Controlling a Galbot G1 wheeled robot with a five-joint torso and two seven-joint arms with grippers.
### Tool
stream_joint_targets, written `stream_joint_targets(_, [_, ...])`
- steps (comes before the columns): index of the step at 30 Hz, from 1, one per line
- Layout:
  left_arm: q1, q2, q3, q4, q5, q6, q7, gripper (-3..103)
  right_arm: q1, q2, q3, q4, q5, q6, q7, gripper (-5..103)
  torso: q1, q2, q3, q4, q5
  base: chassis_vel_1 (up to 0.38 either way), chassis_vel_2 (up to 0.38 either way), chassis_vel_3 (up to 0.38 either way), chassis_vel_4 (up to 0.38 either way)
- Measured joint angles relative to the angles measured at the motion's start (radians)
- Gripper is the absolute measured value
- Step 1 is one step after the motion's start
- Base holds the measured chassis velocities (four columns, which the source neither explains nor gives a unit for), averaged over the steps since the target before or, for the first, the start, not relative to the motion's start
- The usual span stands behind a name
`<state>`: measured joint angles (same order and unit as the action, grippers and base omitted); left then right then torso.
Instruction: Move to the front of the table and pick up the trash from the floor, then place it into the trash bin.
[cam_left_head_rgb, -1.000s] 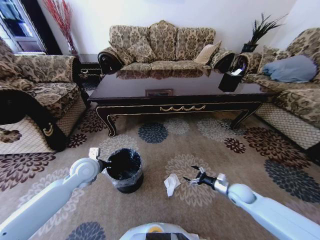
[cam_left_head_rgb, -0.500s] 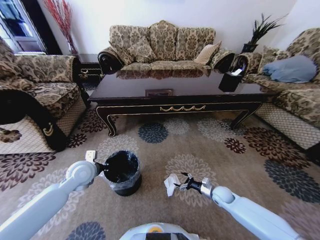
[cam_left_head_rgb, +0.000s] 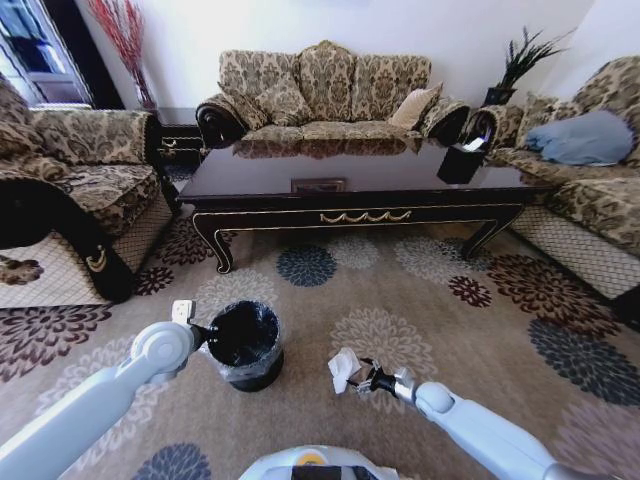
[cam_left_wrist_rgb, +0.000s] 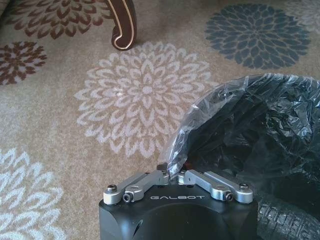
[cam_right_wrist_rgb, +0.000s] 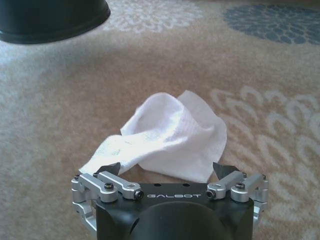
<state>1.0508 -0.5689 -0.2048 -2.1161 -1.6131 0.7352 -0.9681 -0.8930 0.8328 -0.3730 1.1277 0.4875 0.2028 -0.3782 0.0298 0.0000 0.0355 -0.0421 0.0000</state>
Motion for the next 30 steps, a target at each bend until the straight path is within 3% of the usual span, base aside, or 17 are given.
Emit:
stream_joint_targets(9, [0.020,-0.002,-0.010,-0.004,0.012,0.000,-0.001,2,0.022,0.007,-0.010,-0.007,-0.005,0.003,-0.006,103,0.000,0.000,0.000,0.0000,-0.0001,0.000,0.000,0.000,0.000])
stream_joint_targets(18, [0.018,0.004,-0.010,-0.009,0.015,0.000,0.000,2,0.030,0.018,-0.020,-0.014,-0.020,0.016,-0.007,74,0.000,0.000,0.000,0.0000,0.0000,0.000,0.000,0.000,0.000])
stream_joint_targets(20, [0.016,0.006,-0.010,-0.009,0.015,0.000,-0.001,2,0.029,0.019,-0.018,-0.013,-0.020,0.016,-0.006,63,0.000,0.000,0.000,0.0001,0.0000,0.000,0.000,0.000,0.000])
stream_joint_targets(23, [0.015,0.006,-0.010,-0.008,0.014,0.000,-0.001,2,0.026,0.020,-0.015,-0.013,-0.020,0.016,-0.004,58,0.000,0.000,0.000,0.0001,0.0000,0.000,0.000,0.000,0.000])
stream_joint_targets(25, [0.017,0.004,-0.010,-0.009,0.013,0.000,-0.001,2,0.018,0.019,-0.009,-0.007,-0.020,0.015,-0.002,47,0.000,0.000,0.000,0.0001,0.0001,0.000,0.000,0.000,0.000])
stream_joint_targets(26, [0.018,0.003,-0.010,-0.009,0.012,0.000,-0.001,2,0.015,0.019,-0.007,-0.005,-0.020,0.015,-0.002,47,0.000,0.000,0.000,0.0000,0.0001,0.000,0.000,0.000,0.000])
stream_joint_targets(27, [0.020,0.001,-0.009,-0.009,0.011,0.000,0.000,2,0.008,0.017,-0.003,0.001,-0.020,0.014,-0.001,37,0.000,0.000,0.000,0.0000,-0.0002,0.000,0.000,0.000,0.000])
stream_joint_targets(29, [0.020,0.000,-0.009,-0.009,0.011,0.000,0.000,2,0.004,0.015,0.001,0.005,-0.020,0.014,0.000,37,0.000,0.000,0.000,0.0000,-0.0001,0.000,0.000,0.000,0.000])
stream_joint_targets(30, [0.020,-0.001,-0.008,-0.009,0.011,0.000,-0.001,2,-0.001,0.011,0.006,0.013,-0.020,0.013,0.001,25,0.000,0.000,0.000,0.0000,0.0001,0.000,0.000,0.000,0.000])
